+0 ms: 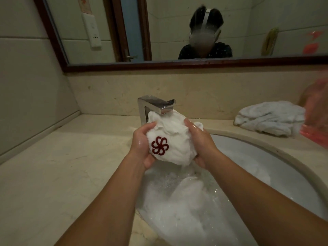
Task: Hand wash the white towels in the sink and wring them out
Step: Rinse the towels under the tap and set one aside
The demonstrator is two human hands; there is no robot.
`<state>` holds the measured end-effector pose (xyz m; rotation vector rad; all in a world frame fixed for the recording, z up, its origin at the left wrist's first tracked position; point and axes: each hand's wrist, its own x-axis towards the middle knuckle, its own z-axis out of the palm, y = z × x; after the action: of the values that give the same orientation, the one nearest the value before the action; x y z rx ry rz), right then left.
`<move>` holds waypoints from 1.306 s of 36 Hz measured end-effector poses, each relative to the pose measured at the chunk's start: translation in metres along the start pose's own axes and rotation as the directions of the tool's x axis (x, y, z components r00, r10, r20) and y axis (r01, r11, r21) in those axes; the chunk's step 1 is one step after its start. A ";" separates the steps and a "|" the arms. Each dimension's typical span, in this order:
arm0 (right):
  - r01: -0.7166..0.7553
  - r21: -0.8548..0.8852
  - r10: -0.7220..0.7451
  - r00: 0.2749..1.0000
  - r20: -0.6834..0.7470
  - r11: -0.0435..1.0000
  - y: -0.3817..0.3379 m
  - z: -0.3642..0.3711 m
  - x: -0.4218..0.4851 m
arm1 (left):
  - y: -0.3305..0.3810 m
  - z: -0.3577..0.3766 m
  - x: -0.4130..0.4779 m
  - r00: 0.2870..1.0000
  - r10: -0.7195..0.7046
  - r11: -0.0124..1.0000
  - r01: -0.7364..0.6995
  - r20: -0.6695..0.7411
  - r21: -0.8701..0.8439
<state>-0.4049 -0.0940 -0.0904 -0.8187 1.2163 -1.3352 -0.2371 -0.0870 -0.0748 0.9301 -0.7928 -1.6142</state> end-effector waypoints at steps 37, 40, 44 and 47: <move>0.259 -0.047 -0.263 0.939 -0.220 0.965 0.000 -0.004 0.000 | -0.011 0.012 0.006 0.991 0.118 0.897 -0.077 -0.068 0.436; 0.234 -0.021 -0.234 0.954 -0.188 0.972 0.001 -0.001 -0.001 | -0.012 0.013 0.010 0.993 0.098 0.930 -0.070 -0.060 0.361; 0.249 0.025 -0.244 0.962 -0.125 0.968 -0.002 0.004 -0.004 | -0.012 0.011 0.018 0.983 0.162 0.930 -0.122 -0.088 0.346; 0.224 0.204 -0.214 0.974 -0.070 0.953 -0.005 -0.001 -0.001 | -0.011 0.005 0.024 0.986 0.113 0.962 -0.078 -0.122 0.262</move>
<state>-0.4070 -0.0932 -0.0854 -0.7899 1.0199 -1.6422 -0.2501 -0.1073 -0.0860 1.1549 -0.9510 -1.3693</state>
